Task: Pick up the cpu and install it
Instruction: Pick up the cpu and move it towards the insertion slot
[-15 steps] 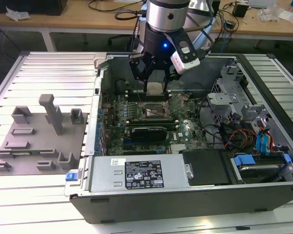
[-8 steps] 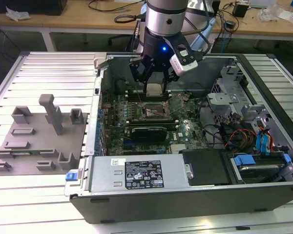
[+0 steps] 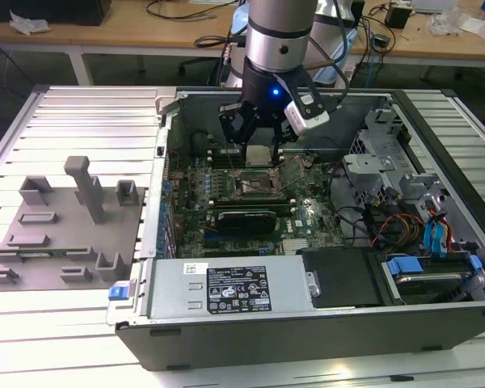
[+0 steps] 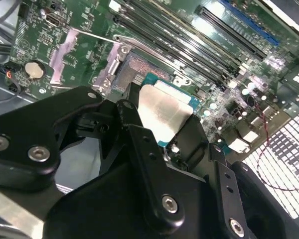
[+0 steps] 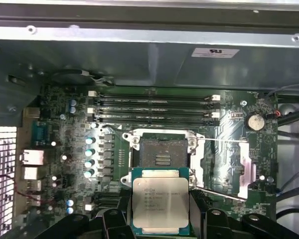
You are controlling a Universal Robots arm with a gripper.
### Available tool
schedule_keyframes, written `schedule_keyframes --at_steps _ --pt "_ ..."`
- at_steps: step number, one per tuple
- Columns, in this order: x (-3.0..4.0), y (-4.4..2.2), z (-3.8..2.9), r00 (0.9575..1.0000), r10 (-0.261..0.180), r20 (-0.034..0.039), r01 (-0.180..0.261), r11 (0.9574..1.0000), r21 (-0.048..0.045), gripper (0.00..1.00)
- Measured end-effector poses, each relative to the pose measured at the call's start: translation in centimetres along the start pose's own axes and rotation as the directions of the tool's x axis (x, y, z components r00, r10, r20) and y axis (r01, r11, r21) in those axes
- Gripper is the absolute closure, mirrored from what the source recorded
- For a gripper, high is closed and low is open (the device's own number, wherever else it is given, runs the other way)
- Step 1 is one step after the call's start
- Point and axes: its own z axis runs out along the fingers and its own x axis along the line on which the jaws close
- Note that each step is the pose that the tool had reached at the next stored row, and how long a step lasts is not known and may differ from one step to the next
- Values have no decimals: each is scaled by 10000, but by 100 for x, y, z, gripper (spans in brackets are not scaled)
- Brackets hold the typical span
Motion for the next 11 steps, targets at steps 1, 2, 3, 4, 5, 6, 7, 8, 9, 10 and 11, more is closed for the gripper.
schedule_keyframes --at_steps 1,2,3,4,5,6,7,8,9,10,11 --pt "-8 3 6 10000 0 0 0 10000 -1 46" --pt "-14 6 11 10000 0 0 0 10000 -1 46" --pt "-17 10 15 10000 1 0 -1 10000 0 46" --pt "-20 16 20 10000 2 0 -2 10000 0 46" --pt "-23 24 24 10000 2 1 -2 10000 0 46" --pt "-27 33 32 10000 0 1 0 10000 -1 46" --pt "-28 37 36 10000 0 1 0 10000 -1 46" --pt "-29 43 44 10000 1 1 -1 10000 -2 46" --pt "-29 43 45 10000 0 1 0 10000 -2 46" --pt "-29 43 44 10000 -1 0 1 10000 -1 46" --pt "-29 43 44 10000 1 0 -1 10000 0 46"
